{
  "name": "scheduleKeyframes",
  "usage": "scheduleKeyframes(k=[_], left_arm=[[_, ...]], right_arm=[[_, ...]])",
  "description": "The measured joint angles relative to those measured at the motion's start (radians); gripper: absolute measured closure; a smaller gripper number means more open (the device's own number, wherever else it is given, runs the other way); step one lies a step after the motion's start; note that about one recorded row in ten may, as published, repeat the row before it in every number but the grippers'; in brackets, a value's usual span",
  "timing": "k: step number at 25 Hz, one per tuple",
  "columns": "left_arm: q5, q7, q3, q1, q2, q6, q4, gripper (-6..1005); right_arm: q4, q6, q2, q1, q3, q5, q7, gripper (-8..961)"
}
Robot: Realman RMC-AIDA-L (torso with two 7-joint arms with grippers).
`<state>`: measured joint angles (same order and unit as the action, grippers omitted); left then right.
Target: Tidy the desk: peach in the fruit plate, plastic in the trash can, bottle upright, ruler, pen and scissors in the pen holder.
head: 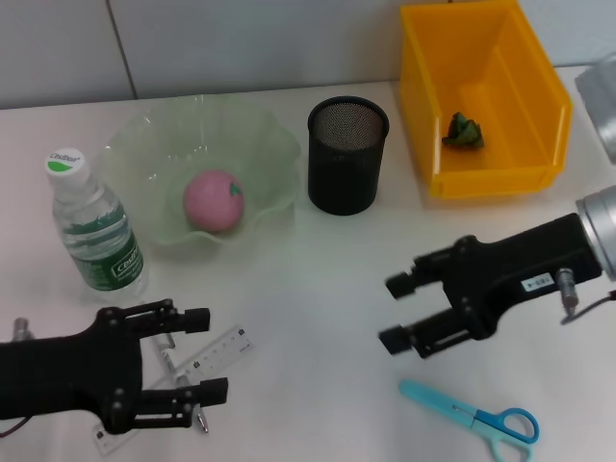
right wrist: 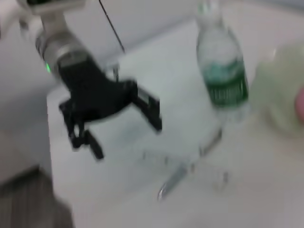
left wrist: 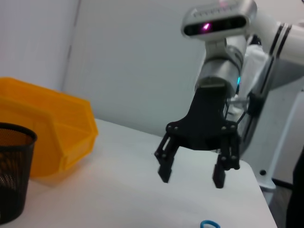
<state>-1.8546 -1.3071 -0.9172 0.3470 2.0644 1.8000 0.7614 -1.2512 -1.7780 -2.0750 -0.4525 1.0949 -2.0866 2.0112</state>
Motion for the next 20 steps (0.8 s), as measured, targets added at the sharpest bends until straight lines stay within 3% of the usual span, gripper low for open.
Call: scheduleKeyframes(k=[2, 5, 10, 15, 20], left_arm=[[-0.01, 0.002, -0.001, 0.012, 0.0, -0.007, -0.003, 174], [-0.039, 0.006, -0.004, 0.048, 0.002, -0.041, -0.009, 174], [-0.041, -0.002, -0.005, 0.062, 0.003, -0.075, -0.015, 174], [-0.042, -0.024, -0.005, 0.064, 0.003, -0.092, -0.021, 175], [-0.042, -0.039, 0.001, 0.065, 0.003, -0.097, -0.021, 175]], right_arm=[[-0.027, -0.033, 0.0, -0.017, 0.005, -0.041, 0.061, 185], [-0.085, -0.154, 0.001, -0.123, 0.053, -0.224, 0.279, 186], [-0.103, -0.246, -0.002, -0.227, 0.132, -0.39, 0.423, 187], [-0.111, -0.247, -0.005, -0.276, 0.287, -0.501, 0.494, 187], [-0.104, -0.215, -0.007, -0.286, 0.396, -0.505, 0.536, 188]])
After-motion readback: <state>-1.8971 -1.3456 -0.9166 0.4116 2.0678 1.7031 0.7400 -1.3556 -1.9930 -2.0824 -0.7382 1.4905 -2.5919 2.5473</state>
